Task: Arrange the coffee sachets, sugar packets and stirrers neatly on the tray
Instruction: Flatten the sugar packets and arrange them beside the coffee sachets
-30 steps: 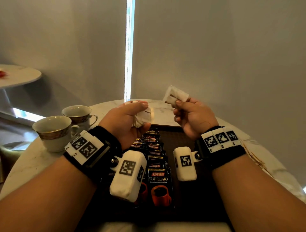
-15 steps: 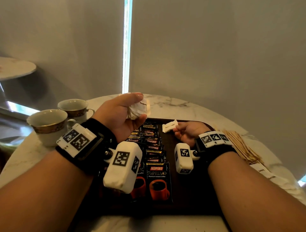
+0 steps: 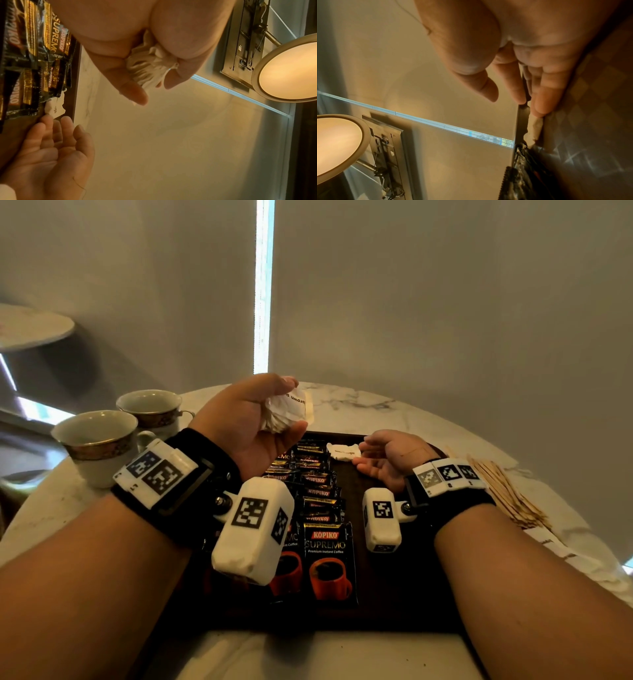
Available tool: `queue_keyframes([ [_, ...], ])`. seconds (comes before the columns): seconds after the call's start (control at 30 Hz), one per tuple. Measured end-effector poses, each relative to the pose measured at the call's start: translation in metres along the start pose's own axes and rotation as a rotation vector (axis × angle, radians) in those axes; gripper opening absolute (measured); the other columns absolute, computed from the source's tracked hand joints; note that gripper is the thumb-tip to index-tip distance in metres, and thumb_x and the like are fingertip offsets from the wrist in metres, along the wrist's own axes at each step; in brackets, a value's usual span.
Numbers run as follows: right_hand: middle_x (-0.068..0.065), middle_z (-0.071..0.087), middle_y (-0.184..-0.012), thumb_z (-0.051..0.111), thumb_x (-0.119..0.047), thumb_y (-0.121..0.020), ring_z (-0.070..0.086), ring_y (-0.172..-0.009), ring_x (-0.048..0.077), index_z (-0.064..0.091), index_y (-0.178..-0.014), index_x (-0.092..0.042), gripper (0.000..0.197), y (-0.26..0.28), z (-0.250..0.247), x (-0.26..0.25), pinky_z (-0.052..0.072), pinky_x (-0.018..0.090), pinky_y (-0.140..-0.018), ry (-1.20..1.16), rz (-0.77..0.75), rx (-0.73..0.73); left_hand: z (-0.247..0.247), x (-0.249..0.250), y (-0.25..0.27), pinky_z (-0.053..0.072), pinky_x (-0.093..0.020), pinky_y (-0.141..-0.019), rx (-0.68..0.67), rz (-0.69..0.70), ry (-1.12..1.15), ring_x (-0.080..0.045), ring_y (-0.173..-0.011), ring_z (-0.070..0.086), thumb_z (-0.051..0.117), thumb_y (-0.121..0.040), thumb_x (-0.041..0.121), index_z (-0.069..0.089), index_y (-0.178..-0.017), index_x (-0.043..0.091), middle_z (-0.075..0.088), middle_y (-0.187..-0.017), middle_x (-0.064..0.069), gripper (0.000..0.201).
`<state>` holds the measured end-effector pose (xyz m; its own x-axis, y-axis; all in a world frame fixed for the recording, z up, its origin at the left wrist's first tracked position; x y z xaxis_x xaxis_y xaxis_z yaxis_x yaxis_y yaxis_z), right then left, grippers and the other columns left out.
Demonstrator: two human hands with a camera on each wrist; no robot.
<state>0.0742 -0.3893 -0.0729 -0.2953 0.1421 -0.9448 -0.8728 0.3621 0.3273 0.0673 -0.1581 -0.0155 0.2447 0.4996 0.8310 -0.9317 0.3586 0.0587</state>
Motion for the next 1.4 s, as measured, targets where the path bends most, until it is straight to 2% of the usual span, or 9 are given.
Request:
queue_keyframes([
  [0.13, 0.015, 0.061, -0.101, 0.055, -0.015, -0.097, 0.066, -0.09, 0.03, 0.06, -0.104, 0.001, 0.018, 0.002, 0.002, 0.001, 0.054, 0.033, -0.07, -0.055, 0.007, -0.022, 0.0, -0.001, 0.0, 0.052, -0.023, -0.049, -0.004, 0.002, -0.001, -0.028, -0.082, 0.061, 0.065, -0.089, 0.016, 0.068, -0.094, 0.009, 0.055, -0.135, -0.027, 0.009],
  [0.4, 0.014, 0.058, -0.107, 0.055, -0.019, -0.097, 0.066, -0.095, 0.03, 0.064, -0.116, 0.002, 0.03, 0.008, 0.003, -0.002, 0.056, 0.034, -0.073, -0.082, -0.032, -0.054, 0.0, -0.002, 0.001, 0.053, -0.024, -0.05, -0.013, -0.017, 0.008, -0.032, -0.093, 0.06, 0.061, -0.089, 0.015, 0.068, -0.093, 0.009, 0.051, -0.14, -0.03, 0.011],
  [0.57, 0.018, 0.061, -0.114, 0.051, -0.023, -0.098, 0.065, -0.106, 0.031, 0.064, -0.112, 0.0, 0.03, 0.013, 0.01, -0.001, 0.056, 0.034, -0.079, -0.097, 0.002, -0.168, 0.0, -0.002, 0.001, 0.053, -0.023, -0.05, -0.021, -0.03, 0.015, -0.034, -0.096, 0.06, 0.057, -0.09, 0.014, 0.067, -0.096, 0.009, 0.053, -0.137, -0.029, 0.013],
  [0.8, 0.021, 0.059, -0.121, 0.052, -0.022, -0.097, 0.068, -0.095, 0.029, 0.063, -0.108, 0.003, 0.03, 0.014, 0.012, 0.0, 0.056, 0.032, -0.079, -0.15, 0.017, -0.161, 0.001, -0.002, 0.002, 0.054, -0.024, -0.052, -0.024, -0.025, 0.023, -0.035, -0.097, 0.062, 0.056, -0.089, 0.013, 0.067, -0.098, 0.008, 0.054, -0.134, -0.029, 0.015],
  [0.9, 0.021, 0.059, -0.12, 0.052, -0.022, -0.097, 0.069, -0.096, 0.03, 0.063, -0.11, 0.003, 0.031, 0.015, 0.012, 0.0, 0.057, 0.032, -0.079, -0.154, 0.02, -0.163, 0.002, -0.002, 0.005, 0.056, -0.025, -0.055, -0.036, -0.017, 0.029, -0.03, -0.086, 0.065, 0.052, -0.088, 0.01, 0.067, -0.098, 0.007, 0.057, -0.125, -0.025, 0.018],
  [0.97, 0.02, 0.061, -0.114, 0.052, -0.022, -0.097, 0.069, -0.096, 0.031, 0.064, -0.109, 0.002, 0.029, 0.016, 0.011, -0.001, 0.058, 0.032, -0.075, -0.158, -0.01, -0.142, 0.003, -0.003, 0.005, 0.057, -0.026, -0.057, -0.046, -0.024, 0.031, -0.03, -0.084, 0.066, 0.048, -0.088, 0.006, 0.068, -0.1, 0.007, 0.057, -0.124, -0.024, 0.023],
  [1.13, 0.005, 0.059, -0.081, 0.061, -0.027, -0.094, 0.057, -0.06, 0.014, 0.064, -0.093, -0.009, 0.018, 0.036, 0.007, -0.033, 0.044, 0.024, -0.052, -0.123, -0.228, -0.054, 0.004, -0.005, 0.004, 0.06, -0.029, -0.059, -0.067, -0.058, 0.013, -0.04, -0.101, 0.068, 0.045, -0.089, -0.001, 0.066, -0.111, 0.008, 0.06, -0.127, -0.027, 0.031],
  [1.27, 0.003, 0.058, -0.073, 0.075, -0.04, -0.077, 0.052, -0.057, 0.013, 0.06, -0.1, -0.008, 0.042, 0.074, 0.023, -0.059, 0.037, 0.025, -0.052, -0.028, -0.318, -0.32, 0.005, -0.003, 0.003, 0.058, -0.026, -0.058, -0.123, -0.042, 0.031, -0.032, -0.093, 0.071, 0.052, -0.086, -0.001, 0.063, -0.119, 0.008, 0.065, -0.122, -0.024, 0.036],
  [1.4, 0.005, 0.062, -0.074, 0.08, -0.024, -0.073, 0.052, -0.057, 0.014, 0.061, -0.102, -0.004, 0.039, 0.091, 0.041, -0.055, 0.037, 0.025, -0.05, 0.088, -0.345, -0.423, 0.008, -0.004, 0.005, 0.057, -0.023, -0.057, -0.201, -0.011, 0.029, -0.021, -0.083, 0.066, 0.058, -0.08, 0.002, 0.058, -0.127, 0.002, 0.063, -0.117, -0.023, 0.047],
])
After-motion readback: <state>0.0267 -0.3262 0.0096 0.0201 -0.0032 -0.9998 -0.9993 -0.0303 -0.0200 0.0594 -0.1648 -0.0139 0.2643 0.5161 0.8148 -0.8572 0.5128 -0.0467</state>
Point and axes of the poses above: each hand's wrist, its own y-axis away from the middle knuckle, its own z-axis out of the palm, x = y × z, the point moved 3 cm from there along -y, towards the middle knuckle
